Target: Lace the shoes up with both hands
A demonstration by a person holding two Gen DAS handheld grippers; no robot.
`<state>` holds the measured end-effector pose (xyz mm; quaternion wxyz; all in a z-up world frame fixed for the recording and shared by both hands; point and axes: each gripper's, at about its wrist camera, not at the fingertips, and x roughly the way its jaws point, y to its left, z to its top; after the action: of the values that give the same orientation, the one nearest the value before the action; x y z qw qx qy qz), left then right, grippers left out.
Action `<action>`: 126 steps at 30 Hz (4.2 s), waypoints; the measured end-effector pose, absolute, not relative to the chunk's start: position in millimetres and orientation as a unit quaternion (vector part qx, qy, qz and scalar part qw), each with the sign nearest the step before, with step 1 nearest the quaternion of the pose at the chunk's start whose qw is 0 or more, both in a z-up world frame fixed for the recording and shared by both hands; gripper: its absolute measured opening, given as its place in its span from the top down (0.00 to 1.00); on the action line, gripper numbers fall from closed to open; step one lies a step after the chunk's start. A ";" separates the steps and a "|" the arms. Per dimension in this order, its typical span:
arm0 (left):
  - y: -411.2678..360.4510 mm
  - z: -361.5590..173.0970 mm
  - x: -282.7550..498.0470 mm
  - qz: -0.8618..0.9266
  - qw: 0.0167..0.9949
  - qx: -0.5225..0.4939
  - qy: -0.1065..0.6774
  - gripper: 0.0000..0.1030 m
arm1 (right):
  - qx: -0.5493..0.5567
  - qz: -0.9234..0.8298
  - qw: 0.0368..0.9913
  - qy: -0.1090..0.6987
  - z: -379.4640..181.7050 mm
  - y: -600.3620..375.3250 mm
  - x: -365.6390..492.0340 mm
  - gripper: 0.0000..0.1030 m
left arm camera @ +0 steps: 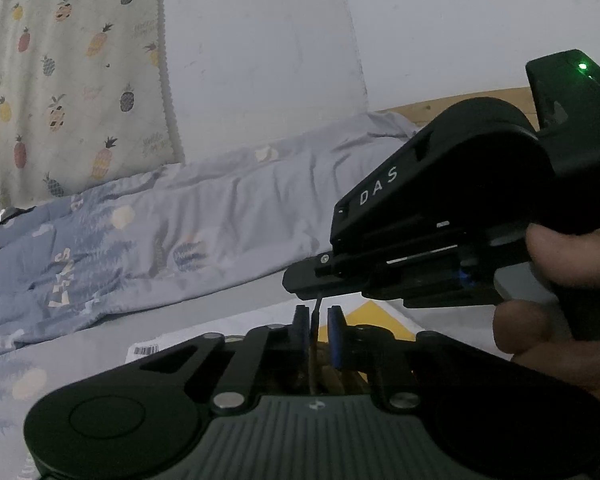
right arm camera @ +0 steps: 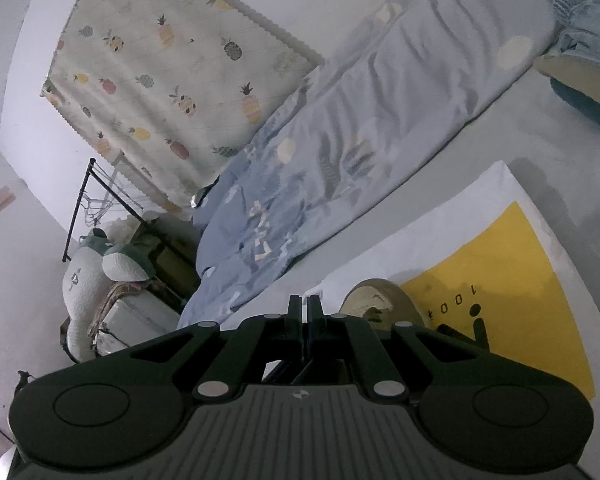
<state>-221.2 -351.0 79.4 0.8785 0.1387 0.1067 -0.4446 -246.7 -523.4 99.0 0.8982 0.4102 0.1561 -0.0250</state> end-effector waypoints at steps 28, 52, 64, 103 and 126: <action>-248.0 163.5 -100.3 -0.304 0.948 0.035 0.091 0.98 | 0.444 -0.096 0.882 0.124 78.3 -571.0 -248.5 0.82; -383.5 67.6 -154.5 -0.463 0.778 0.382 0.187 0.98 | 0.404 -0.116 0.896 0.140 76.2 -588.8 -241.6 0.75; -393.3 55.0 -154.0 -0.451 0.763 0.409 0.216 0.98 | 0.410 -0.115 0.894 0.139 76.6 -590.3 -241.9 0.74; -395.4 52.2 -149.7 -0.452 0.788 0.355 0.220 0.98 | 0.409 -0.107 0.894 0.149 73.4 -588.7 -239.6 0.74; -396.7 50.2 -154.5 -0.462 0.787 0.341 0.226 0.98 | 0.405 -0.100 0.895 0.158 71.4 -585.7 -237.0 0.74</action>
<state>-154.5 -396.7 50.2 0.7870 0.3414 0.2261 -0.4615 -237.0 -585.7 71.4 0.8951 0.4050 0.1577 -0.1001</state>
